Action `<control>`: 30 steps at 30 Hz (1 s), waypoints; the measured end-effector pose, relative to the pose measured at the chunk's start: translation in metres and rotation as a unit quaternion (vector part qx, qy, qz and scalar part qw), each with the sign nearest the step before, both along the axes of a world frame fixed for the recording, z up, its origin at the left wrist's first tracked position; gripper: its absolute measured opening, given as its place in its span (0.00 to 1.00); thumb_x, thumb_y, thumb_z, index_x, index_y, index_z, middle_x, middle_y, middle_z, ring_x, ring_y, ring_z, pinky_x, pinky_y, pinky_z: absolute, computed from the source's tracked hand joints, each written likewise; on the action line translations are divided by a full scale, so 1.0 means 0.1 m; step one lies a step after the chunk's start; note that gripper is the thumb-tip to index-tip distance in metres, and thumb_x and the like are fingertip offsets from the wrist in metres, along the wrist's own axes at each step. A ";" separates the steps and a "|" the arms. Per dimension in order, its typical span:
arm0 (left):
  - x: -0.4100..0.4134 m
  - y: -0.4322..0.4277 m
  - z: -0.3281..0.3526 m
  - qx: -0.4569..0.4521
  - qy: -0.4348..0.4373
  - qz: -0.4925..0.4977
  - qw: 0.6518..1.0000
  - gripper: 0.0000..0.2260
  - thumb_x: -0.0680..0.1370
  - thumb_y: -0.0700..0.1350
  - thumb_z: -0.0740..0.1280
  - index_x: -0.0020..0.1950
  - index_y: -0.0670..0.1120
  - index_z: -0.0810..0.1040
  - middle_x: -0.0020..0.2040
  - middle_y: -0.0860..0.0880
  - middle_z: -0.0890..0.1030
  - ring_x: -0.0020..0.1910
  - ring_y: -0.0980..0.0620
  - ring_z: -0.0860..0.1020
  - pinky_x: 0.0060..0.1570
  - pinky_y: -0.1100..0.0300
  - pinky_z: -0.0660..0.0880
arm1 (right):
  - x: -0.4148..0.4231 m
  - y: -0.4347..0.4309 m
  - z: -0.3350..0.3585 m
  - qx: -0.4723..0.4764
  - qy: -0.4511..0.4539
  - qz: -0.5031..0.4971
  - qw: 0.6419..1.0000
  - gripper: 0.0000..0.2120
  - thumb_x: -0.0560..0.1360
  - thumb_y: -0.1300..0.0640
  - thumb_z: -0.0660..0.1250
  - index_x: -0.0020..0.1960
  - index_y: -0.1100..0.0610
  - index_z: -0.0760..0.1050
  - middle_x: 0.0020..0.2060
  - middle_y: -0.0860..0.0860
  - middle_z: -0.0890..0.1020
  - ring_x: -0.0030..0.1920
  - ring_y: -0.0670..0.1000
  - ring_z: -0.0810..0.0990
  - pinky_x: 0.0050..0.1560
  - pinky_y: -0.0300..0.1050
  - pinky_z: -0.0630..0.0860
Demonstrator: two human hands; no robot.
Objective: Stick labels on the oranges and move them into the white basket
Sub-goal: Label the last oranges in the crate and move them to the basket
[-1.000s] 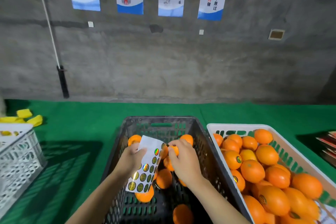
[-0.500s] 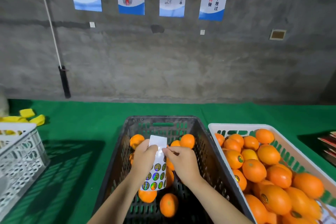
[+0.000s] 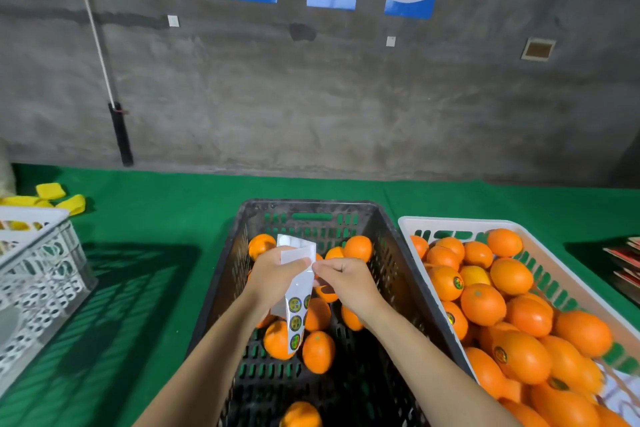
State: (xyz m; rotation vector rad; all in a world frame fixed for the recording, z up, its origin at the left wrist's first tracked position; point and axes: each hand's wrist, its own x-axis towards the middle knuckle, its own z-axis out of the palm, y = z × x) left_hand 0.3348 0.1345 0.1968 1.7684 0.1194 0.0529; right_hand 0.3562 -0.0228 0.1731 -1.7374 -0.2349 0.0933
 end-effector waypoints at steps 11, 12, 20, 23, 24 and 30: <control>0.09 0.12 -0.09 0.041 -0.018 0.135 0.990 0.07 0.79 0.44 0.69 0.48 0.40 0.81 0.42 0.40 0.85 0.41 0.39 0.84 0.41 0.44 0.80 | 0.08 -0.07 -0.13 -0.016 0.034 -0.101 0.994 0.15 0.77 0.56 0.72 0.42 0.70 0.80 0.37 0.61 0.83 0.37 0.58 0.81 0.39 0.49 0.80; 0.09 0.13 -0.10 0.058 -0.025 0.155 0.986 0.09 0.79 0.45 0.68 0.49 0.39 0.80 0.43 0.39 0.85 0.38 0.39 0.83 0.40 0.43 0.80 | 0.08 -0.10 -0.17 -0.057 0.015 -0.106 0.993 0.17 0.77 0.55 0.72 0.42 0.71 0.79 0.36 0.63 0.80 0.35 0.57 0.78 0.38 0.50 0.77; 0.09 0.15 -0.15 0.154 -0.057 0.163 0.973 0.15 0.79 0.47 0.64 0.36 0.41 0.67 0.31 0.45 0.70 0.30 0.47 0.66 0.32 0.55 0.62 | 0.01 -0.28 -0.65 -0.511 -0.019 -0.022 0.859 0.14 0.79 0.45 0.66 0.39 0.52 0.74 0.37 0.49 0.79 0.44 0.56 0.81 0.36 0.44 0.69; 0.09 0.09 -0.20 0.181 -0.053 0.140 0.972 0.12 0.81 0.47 0.62 0.42 0.40 0.74 0.29 0.51 0.67 0.27 0.52 0.64 0.30 0.59 0.57 | 0.00 -0.35 -0.80 -0.537 0.023 -0.027 0.843 0.14 0.79 0.45 0.66 0.38 0.51 0.70 0.37 0.50 0.77 0.44 0.56 0.80 0.38 0.43 0.68; 0.09 0.07 -0.23 0.200 -0.050 0.129 0.970 0.14 0.82 0.48 0.61 0.50 0.36 0.76 0.29 0.52 0.67 0.27 0.53 0.65 0.29 0.58 0.57 | 0.01 -0.36 -0.83 -0.533 0.035 -0.032 0.845 0.16 0.79 0.46 0.66 0.37 0.52 0.69 0.35 0.49 0.77 0.41 0.55 0.78 0.37 0.43 0.68; 0.10 0.02 -0.28 0.273 -0.048 0.102 0.955 0.13 0.83 0.48 0.61 0.67 0.46 0.74 0.32 0.52 0.70 0.29 0.54 0.69 0.28 0.58 0.59 | 0.01 -0.24 -0.95 -0.537 0.002 -0.030 0.843 0.18 0.80 0.48 0.63 0.34 0.52 0.67 0.34 0.47 0.74 0.39 0.53 0.74 0.37 0.42 0.67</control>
